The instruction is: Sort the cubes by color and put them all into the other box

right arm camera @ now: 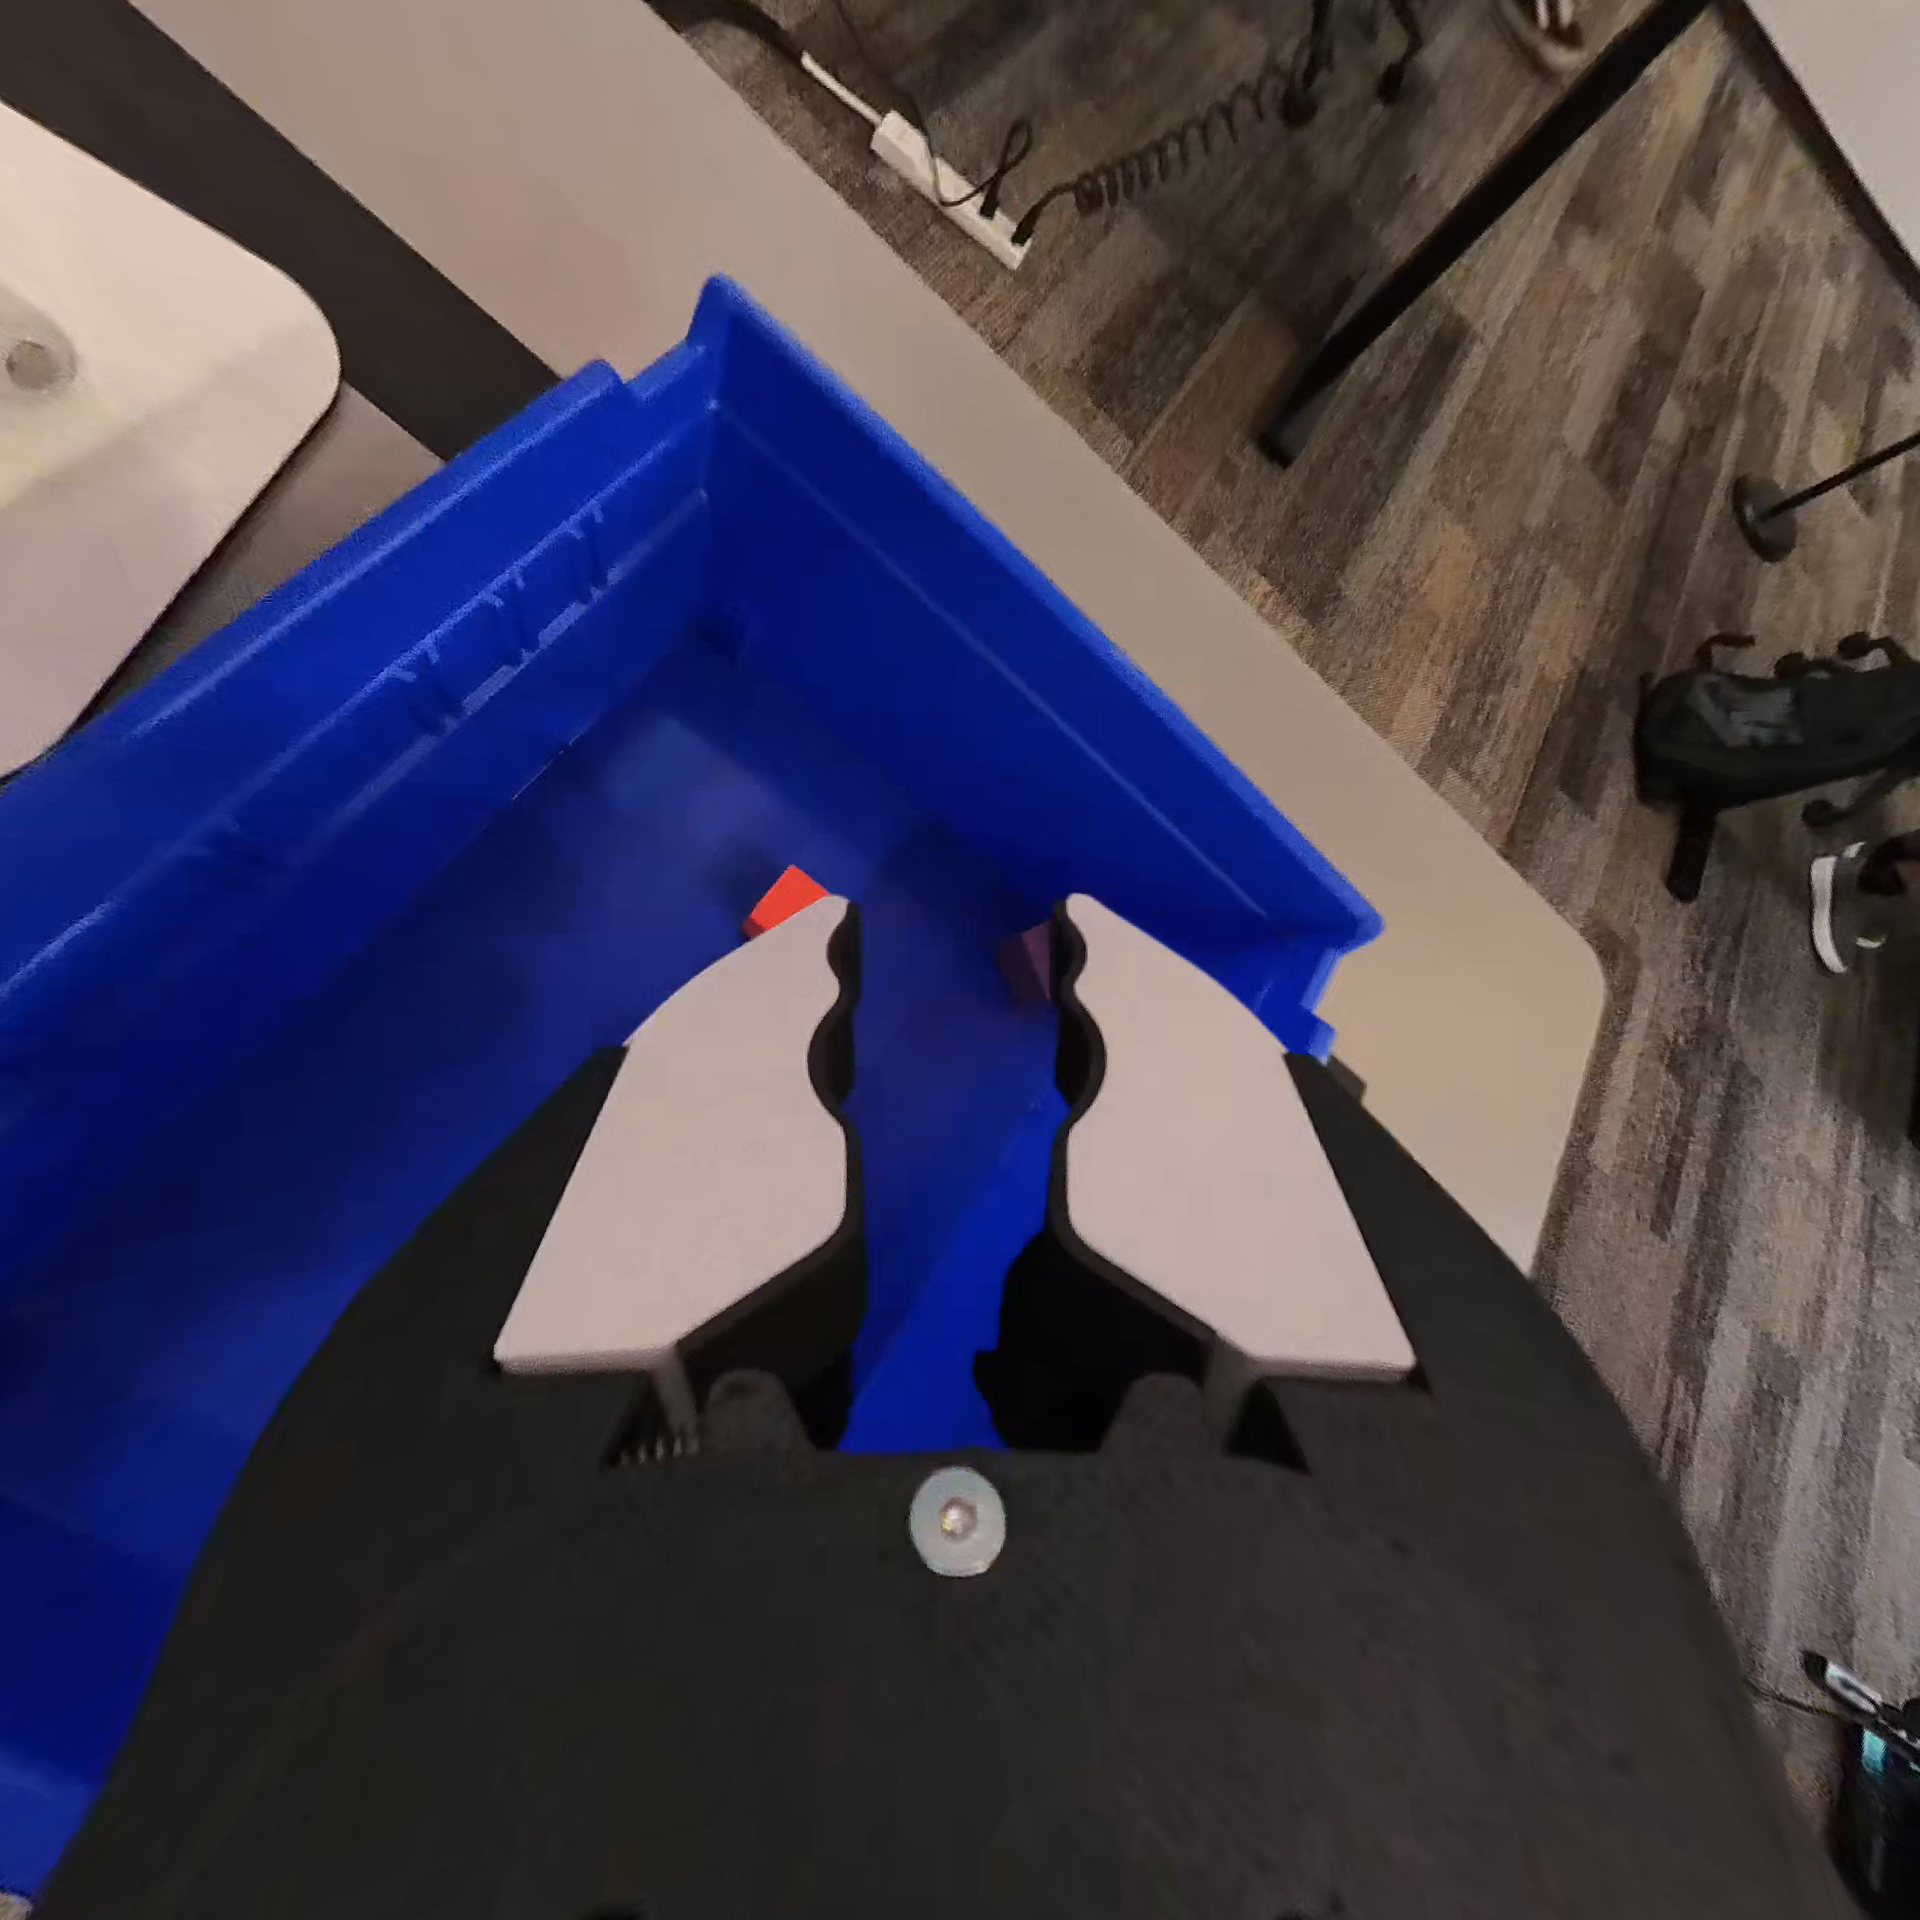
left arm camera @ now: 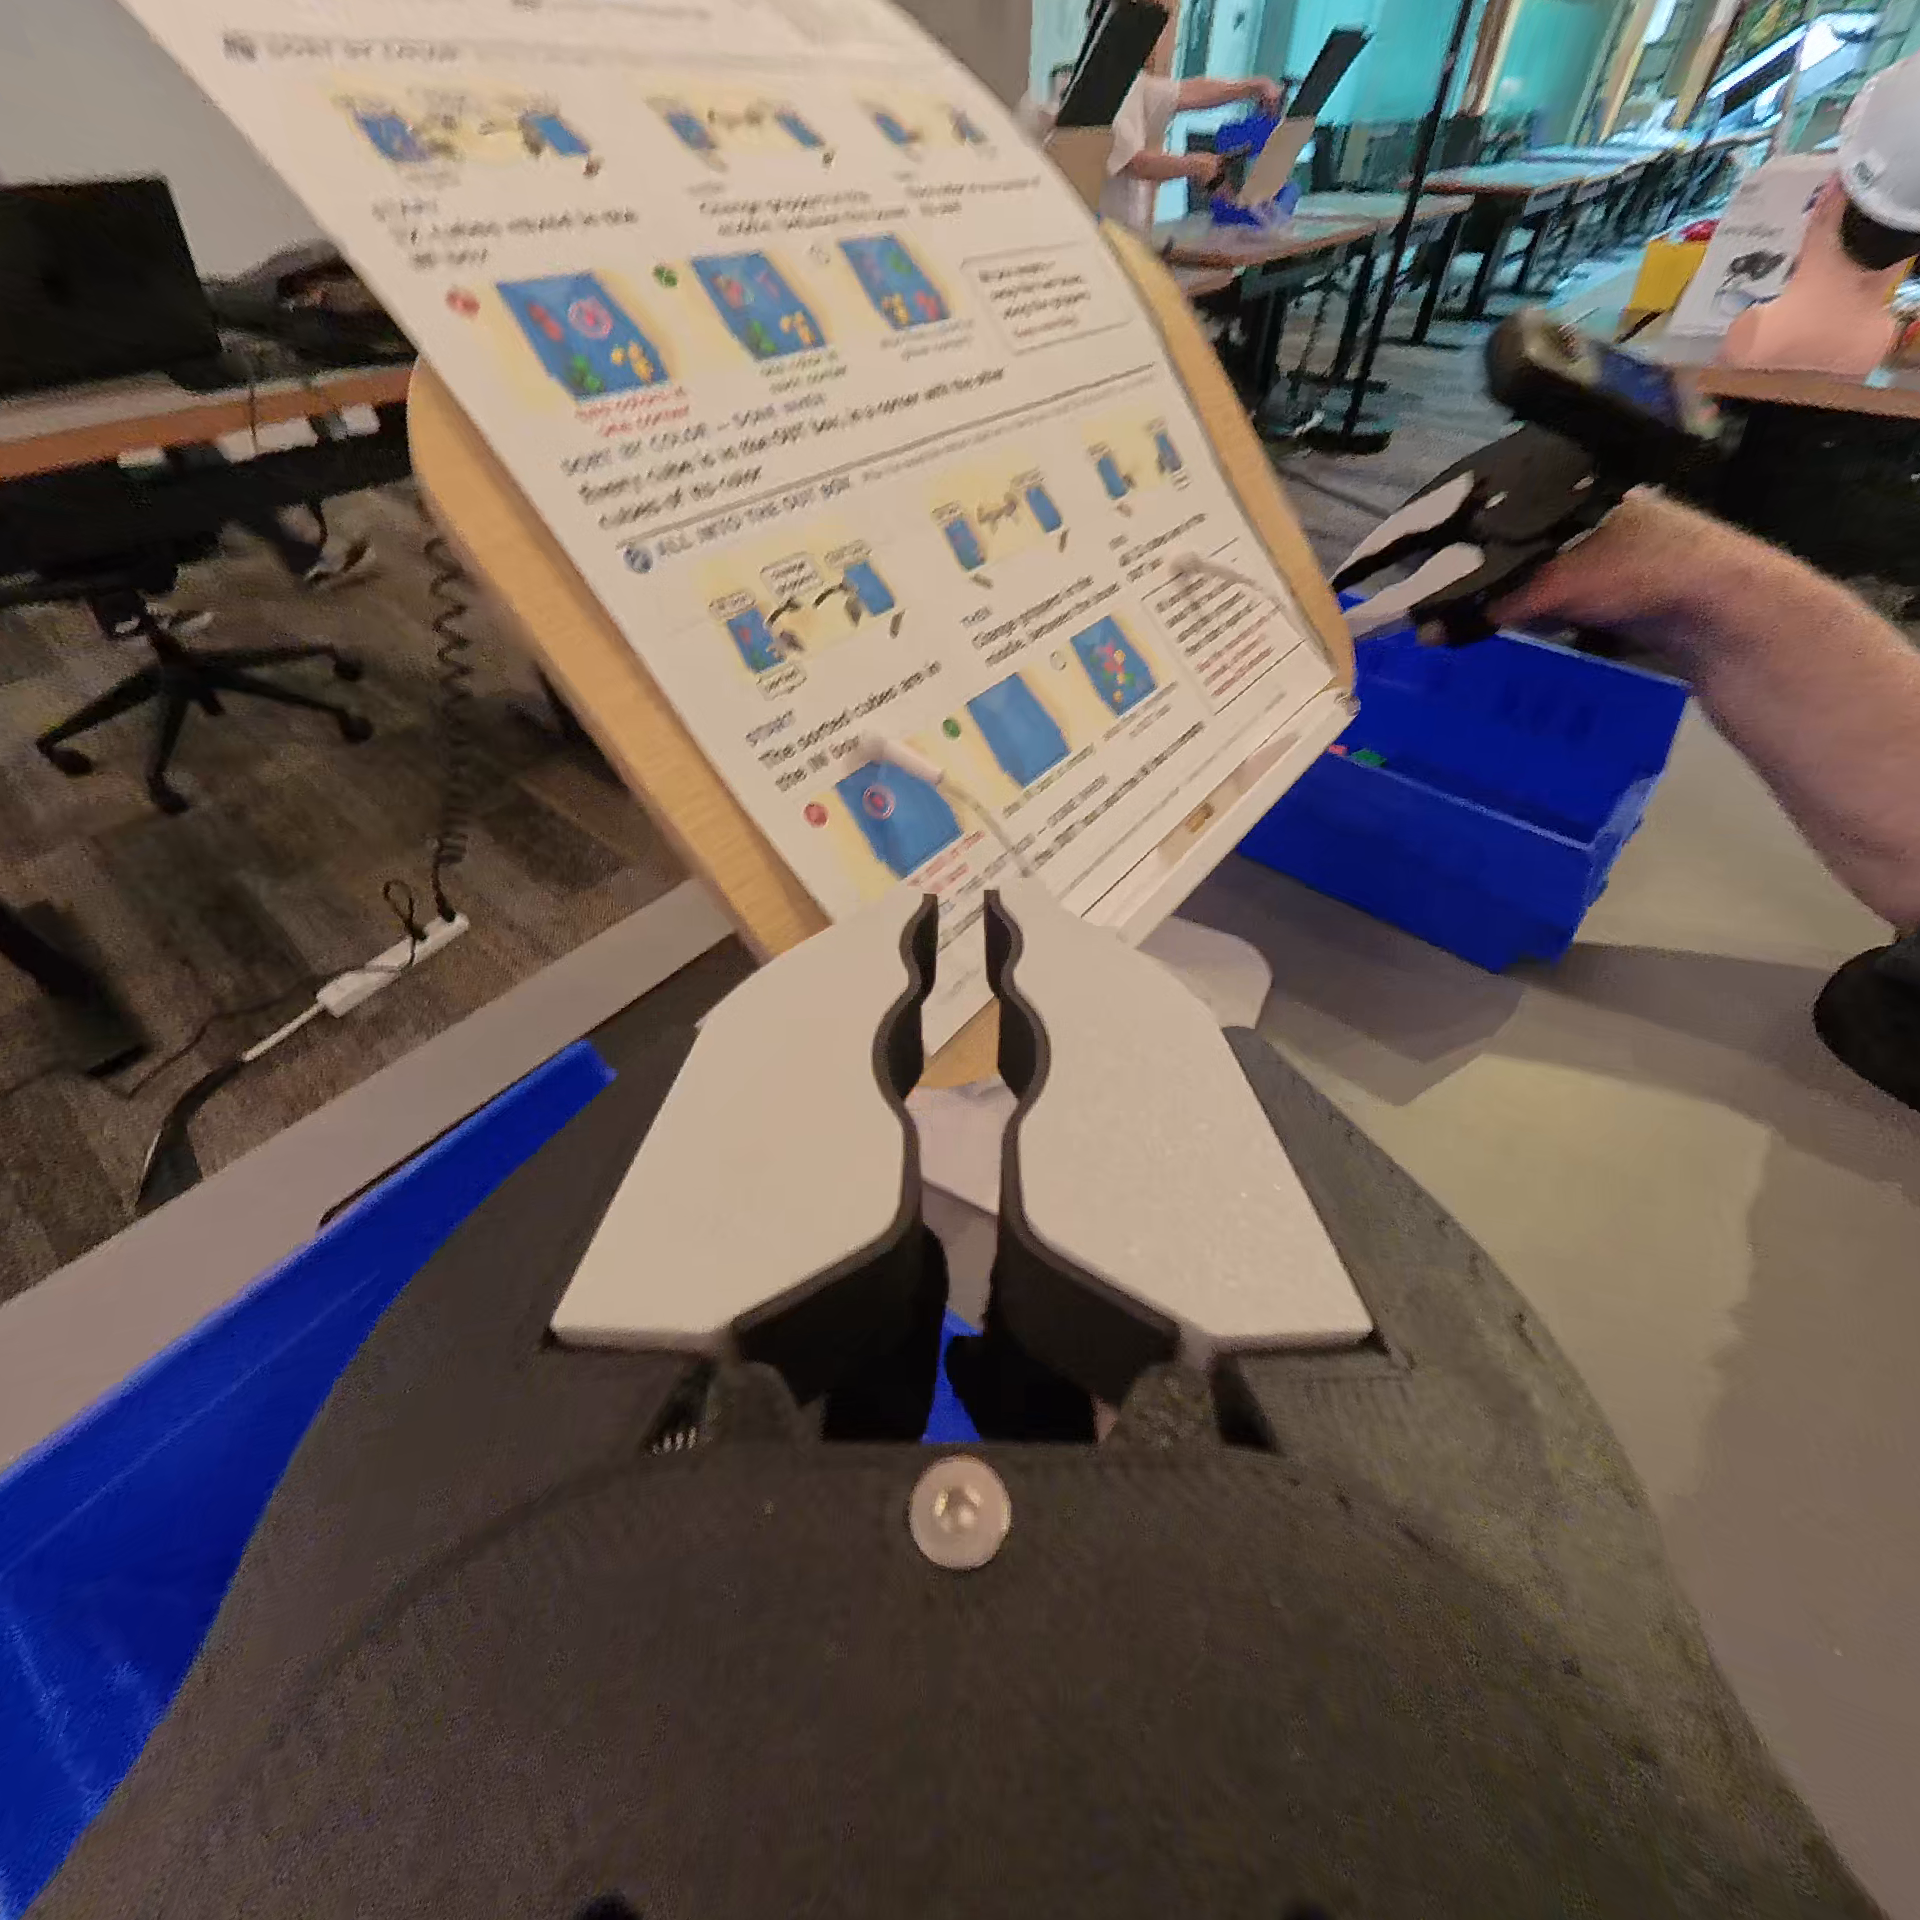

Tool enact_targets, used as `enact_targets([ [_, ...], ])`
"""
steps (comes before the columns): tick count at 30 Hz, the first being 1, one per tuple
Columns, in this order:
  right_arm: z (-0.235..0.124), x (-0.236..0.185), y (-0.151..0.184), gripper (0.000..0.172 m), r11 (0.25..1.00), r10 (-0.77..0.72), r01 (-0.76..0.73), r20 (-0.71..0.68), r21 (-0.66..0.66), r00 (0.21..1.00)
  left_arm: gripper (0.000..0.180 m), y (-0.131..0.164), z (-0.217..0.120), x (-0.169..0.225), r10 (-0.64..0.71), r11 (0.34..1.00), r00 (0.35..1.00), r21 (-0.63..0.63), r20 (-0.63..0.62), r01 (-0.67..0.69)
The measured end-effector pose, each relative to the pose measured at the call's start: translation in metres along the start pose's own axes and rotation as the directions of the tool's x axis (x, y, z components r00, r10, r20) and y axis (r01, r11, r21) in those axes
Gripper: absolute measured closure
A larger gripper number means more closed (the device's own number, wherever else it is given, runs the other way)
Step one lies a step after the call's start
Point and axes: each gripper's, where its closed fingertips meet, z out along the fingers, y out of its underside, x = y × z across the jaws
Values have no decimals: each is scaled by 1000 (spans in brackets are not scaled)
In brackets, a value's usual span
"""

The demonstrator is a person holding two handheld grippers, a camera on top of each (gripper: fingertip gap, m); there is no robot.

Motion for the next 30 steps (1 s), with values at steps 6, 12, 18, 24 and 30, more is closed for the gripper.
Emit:
enact_targets([
  [6,-22,6,-22,140,994,20,-17,-31,108,999,156,43,-1,-46,-14,986,987,-164,162,41],
  [12,-32,4,-31,140,989,9,-5,-27,145,1000,145,93,-17,-83,-40,931,968,-342,250,127],
  [18,-27,-5,-34,140,990,-20,21,-10,140,1000,146,140,-16,-113,-12,866,943,-467,333,176],
  [24,-22,-13,-36,140,990,-42,42,0,133,999,141,184,22,-113,-68,828,965,-525,255,197],
  [30,-25,-18,-41,140,988,-57,55,4,147,998,138,223,51,-115,-49,775,972,-605,231,183],
])
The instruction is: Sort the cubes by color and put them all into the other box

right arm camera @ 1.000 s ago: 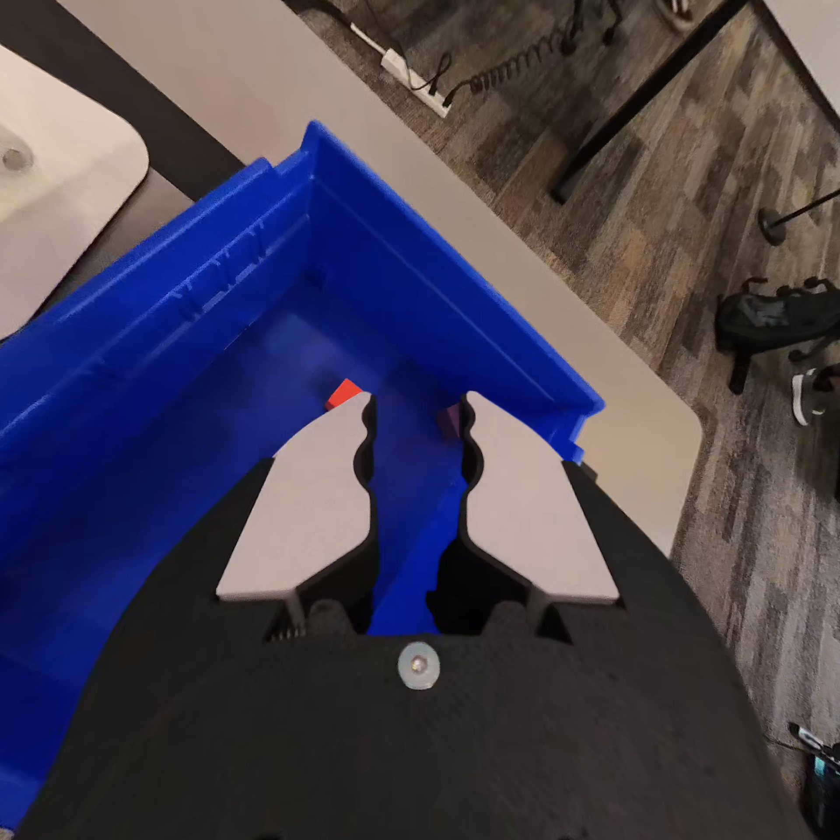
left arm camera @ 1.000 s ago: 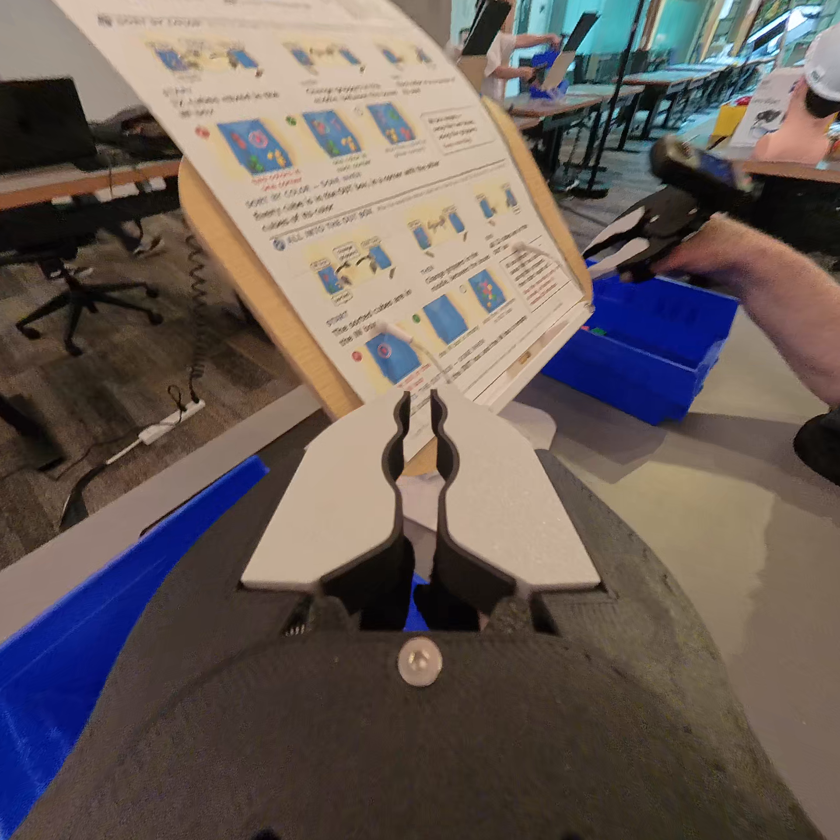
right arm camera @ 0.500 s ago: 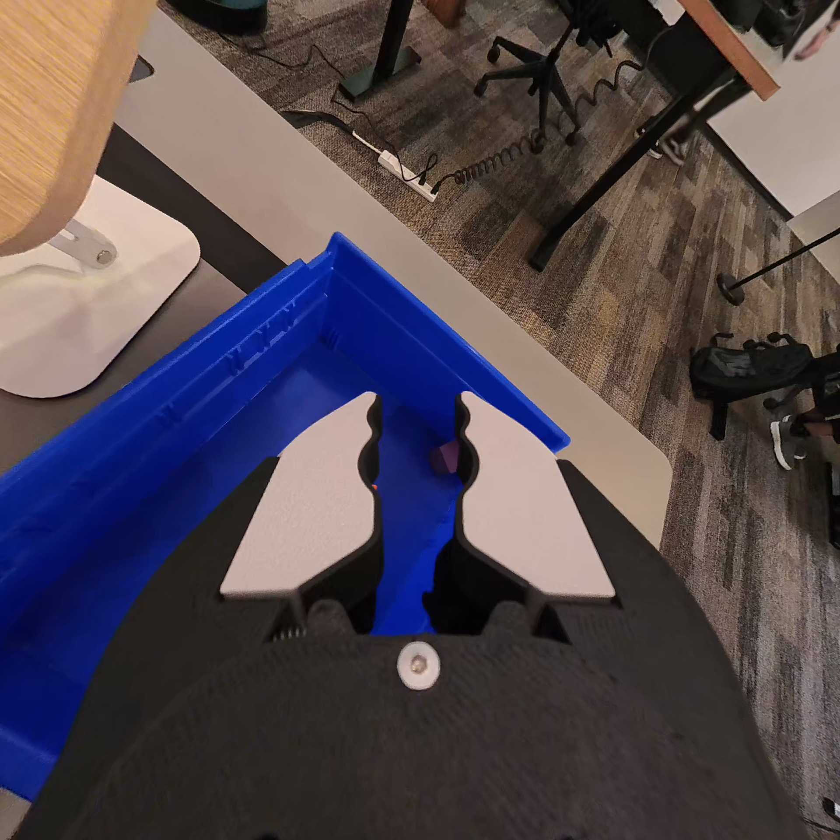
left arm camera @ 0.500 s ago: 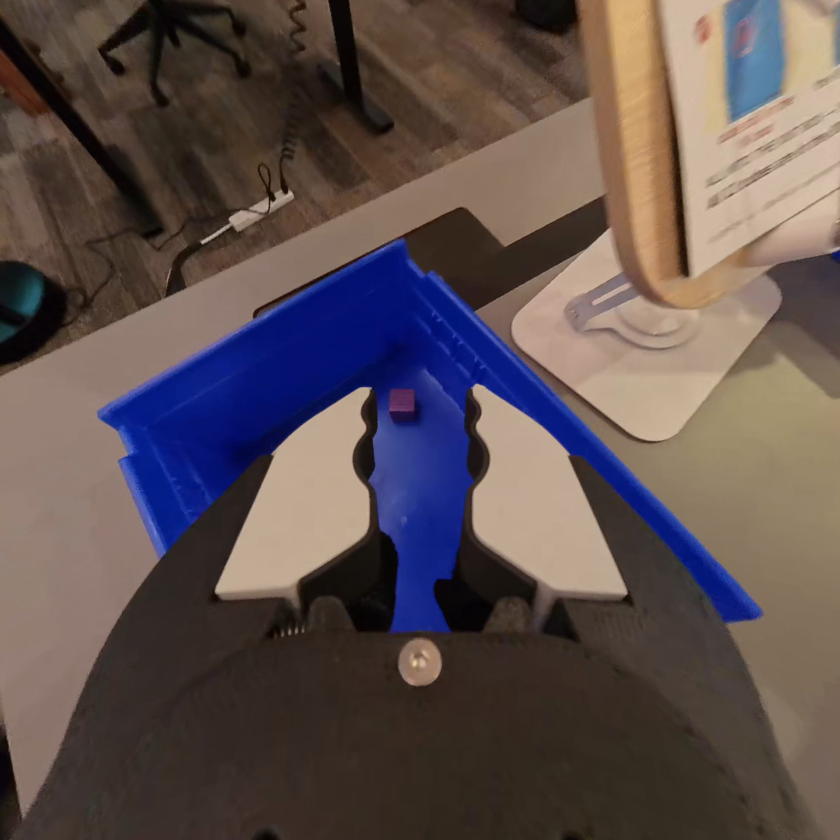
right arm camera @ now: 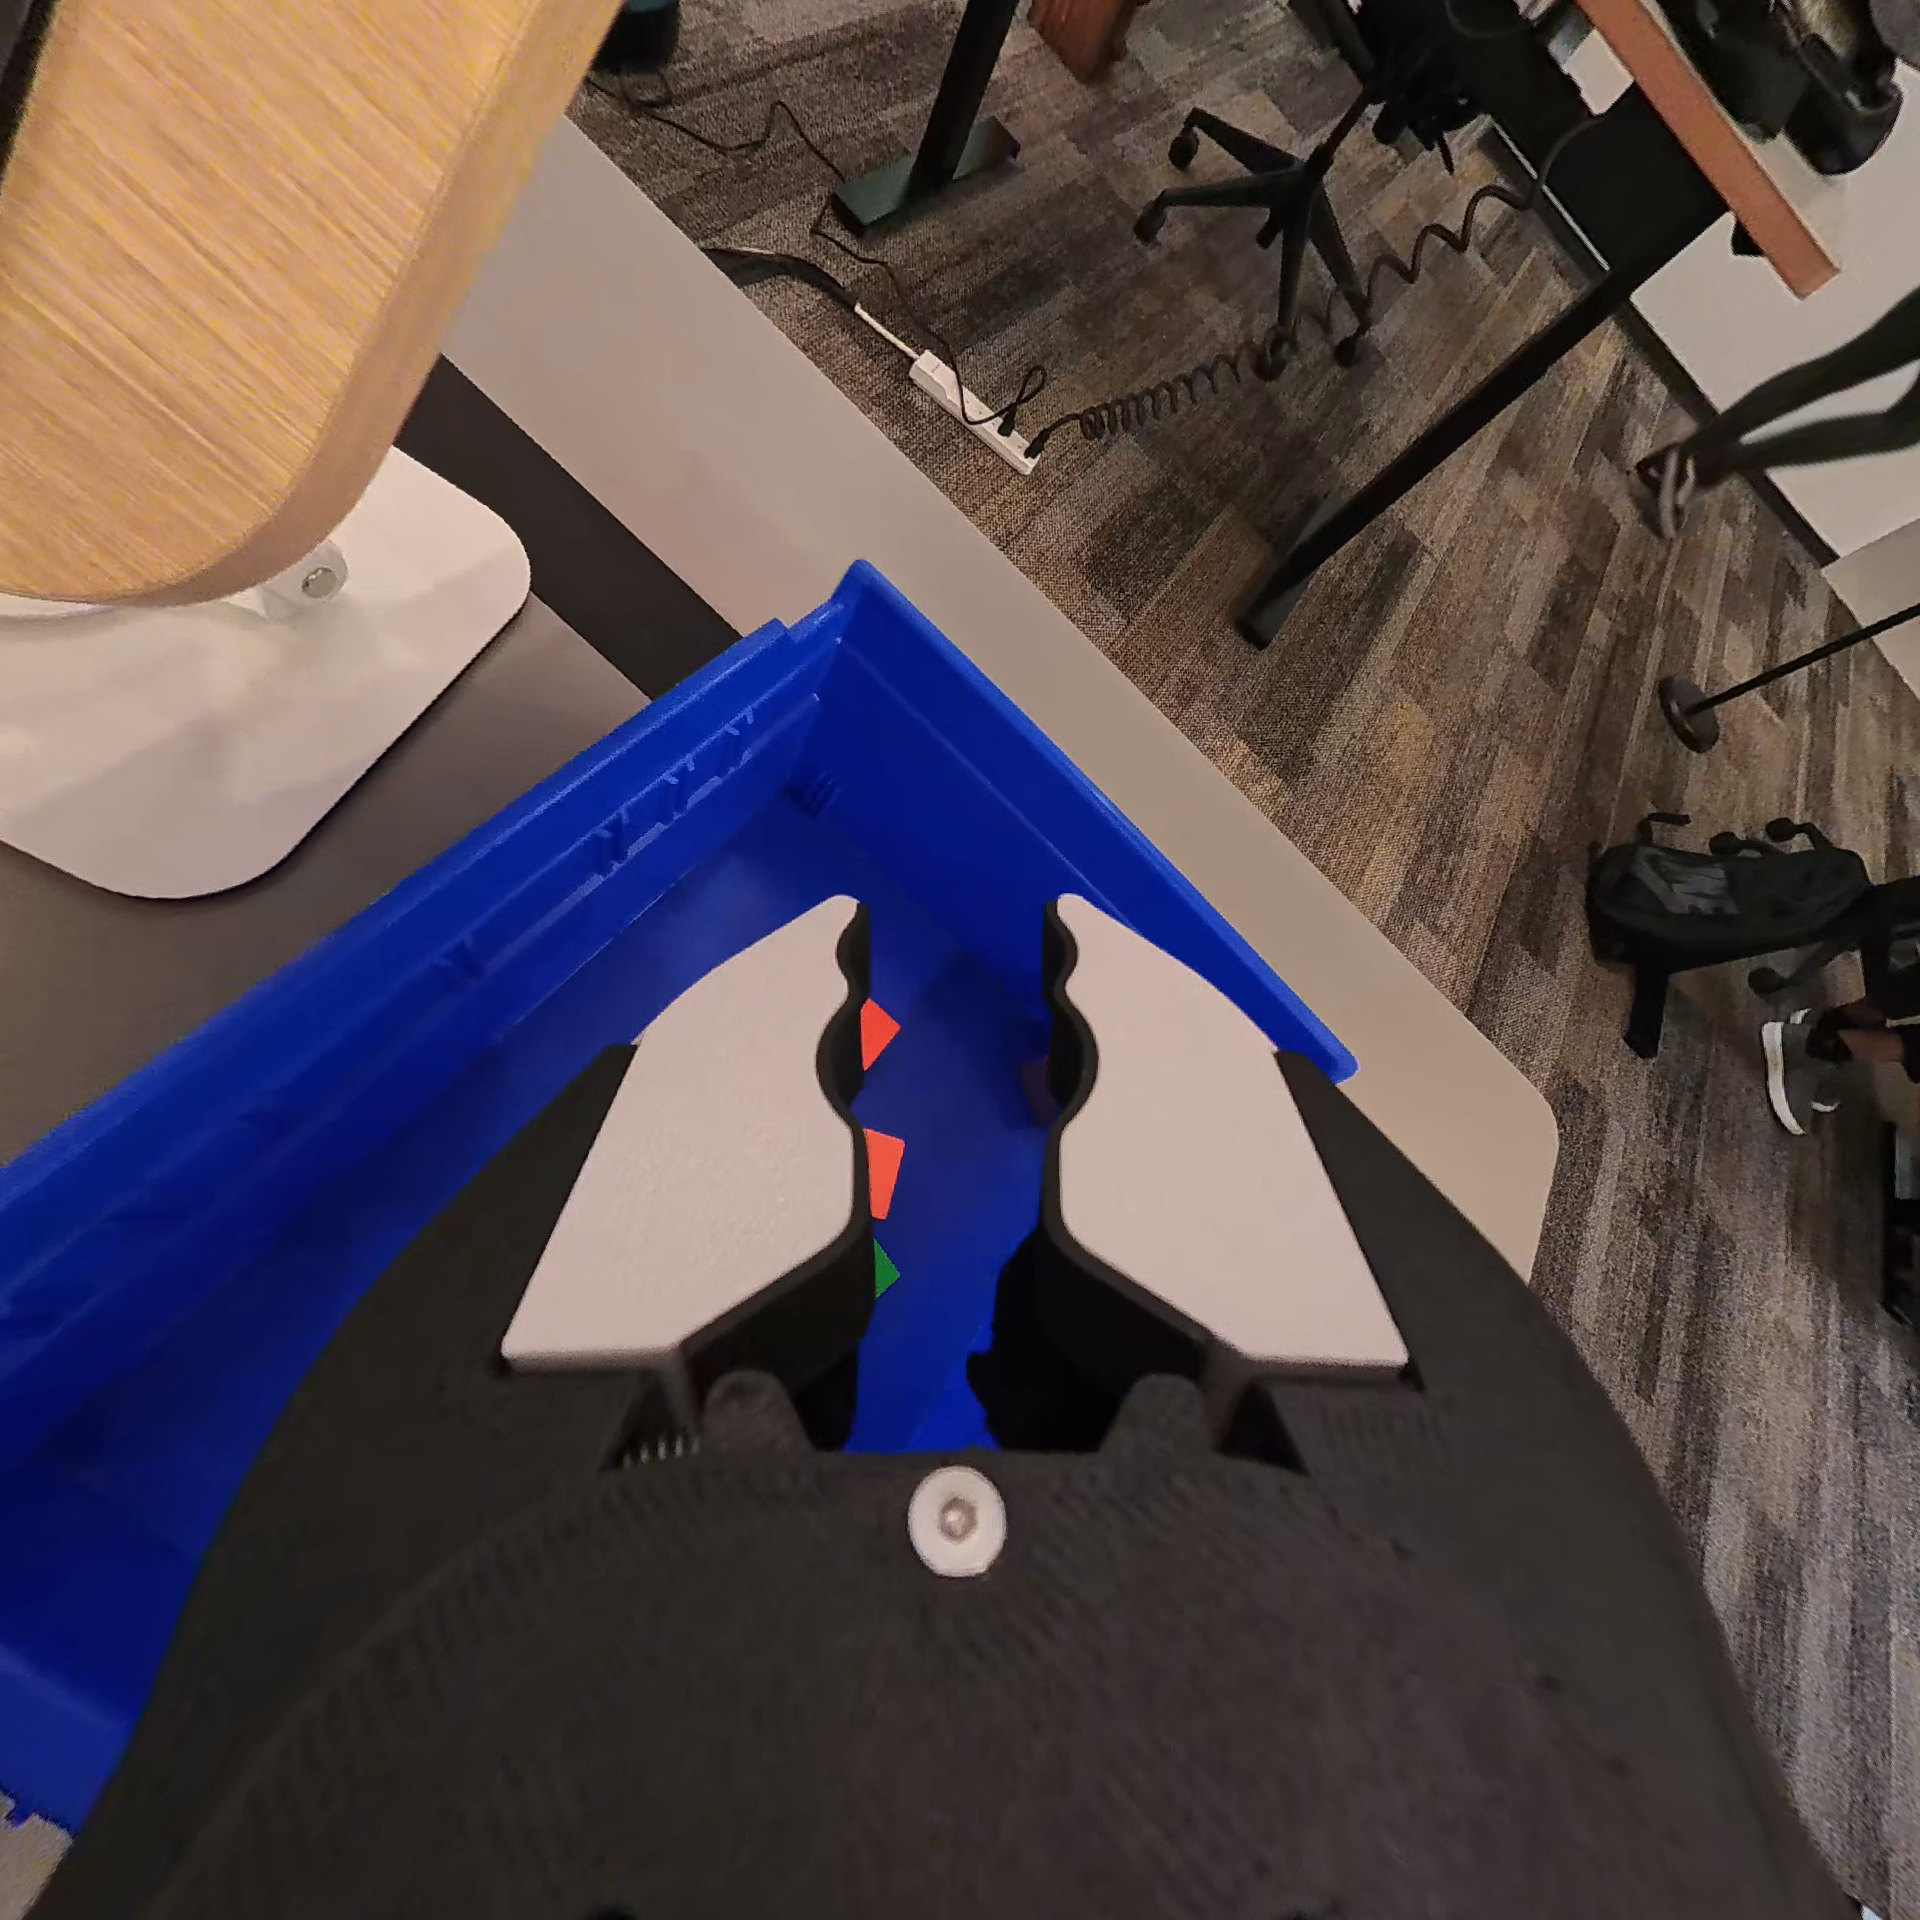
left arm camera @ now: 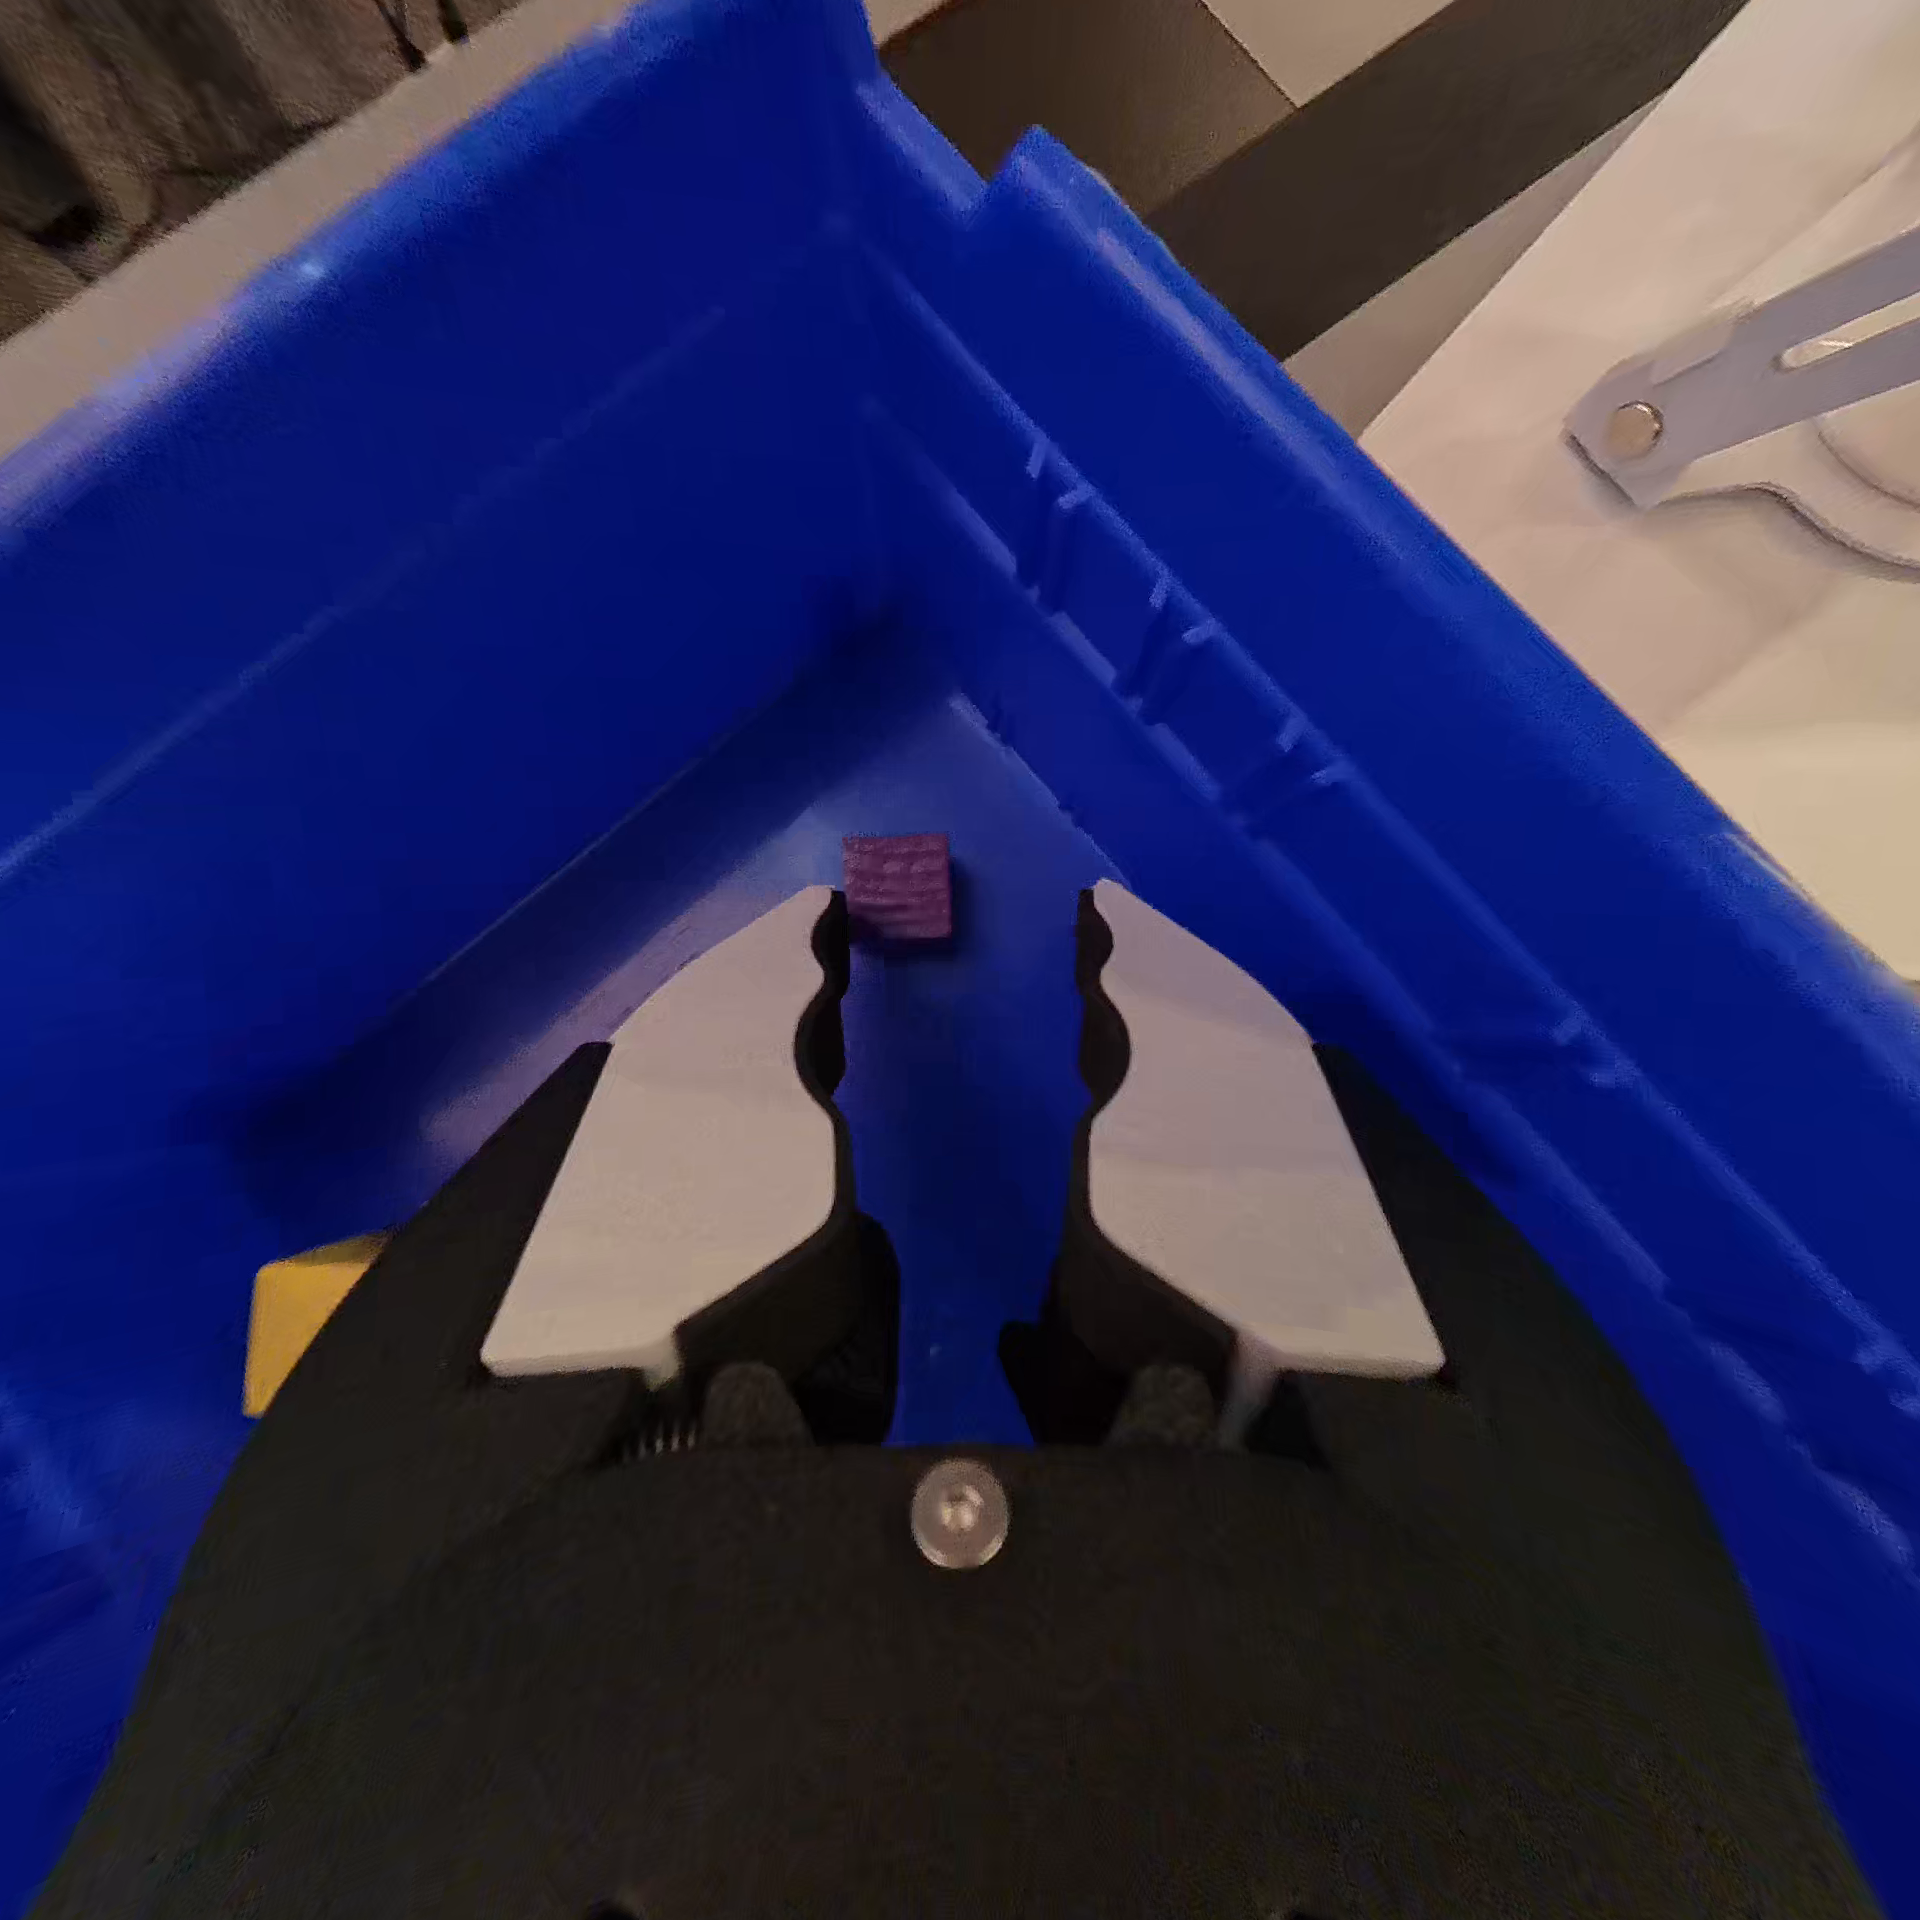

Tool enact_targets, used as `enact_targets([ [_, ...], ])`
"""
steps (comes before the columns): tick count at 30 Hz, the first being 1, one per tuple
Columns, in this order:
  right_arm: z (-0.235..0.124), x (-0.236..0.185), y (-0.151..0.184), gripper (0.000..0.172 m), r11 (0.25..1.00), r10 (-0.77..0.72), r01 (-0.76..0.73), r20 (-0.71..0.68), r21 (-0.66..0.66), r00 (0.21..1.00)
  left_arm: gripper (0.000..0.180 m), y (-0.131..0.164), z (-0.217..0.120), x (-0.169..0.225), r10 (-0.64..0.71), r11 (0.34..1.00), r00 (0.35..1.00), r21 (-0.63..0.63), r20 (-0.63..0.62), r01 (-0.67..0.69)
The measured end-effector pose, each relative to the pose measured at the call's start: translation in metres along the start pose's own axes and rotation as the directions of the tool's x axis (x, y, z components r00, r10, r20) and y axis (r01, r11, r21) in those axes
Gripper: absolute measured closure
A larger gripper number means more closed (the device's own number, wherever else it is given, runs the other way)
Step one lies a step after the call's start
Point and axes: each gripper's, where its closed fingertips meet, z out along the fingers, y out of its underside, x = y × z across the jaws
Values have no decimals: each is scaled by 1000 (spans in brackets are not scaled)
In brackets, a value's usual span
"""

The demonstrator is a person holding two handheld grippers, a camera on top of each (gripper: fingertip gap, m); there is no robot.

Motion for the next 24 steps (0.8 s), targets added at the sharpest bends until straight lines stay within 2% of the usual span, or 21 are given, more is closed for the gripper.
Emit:
enact_targets([
  [5,1,-2,-2,140,1000,-9,9,1,4,1000,147,3,11,-10,-23,999,998,-39,59,25],
  [8,1,-4,-3,141,1000,-18,18,1,5,1000,146,10,17,-17,-24,996,995,-88,101,33],
  [11,0,-4,-4,141,1000,-20,20,0,6,1000,142,3,9,-24,23,997,983,-76,183,-9],
  [13,-1,-3,-5,141,1000,-18,18,-4,12,1000,141,-1,9,-23,16,998,986,-56,169,-7],
  [16,-1,-3,-6,141,1000,-22,22,-6,15,1000,141,11,19,-27,22,992,981,-126,191,3],
  [18,0,-5,-6,141,1000,-27,27,-3,12,1000,155,10,22,-24,-2,993,984,-117,175,23],
  [24,1,-9,-9,142,999,-48,49,-5,22,999,157,4,13,-26,-19,997,986,-75,164,32],
])
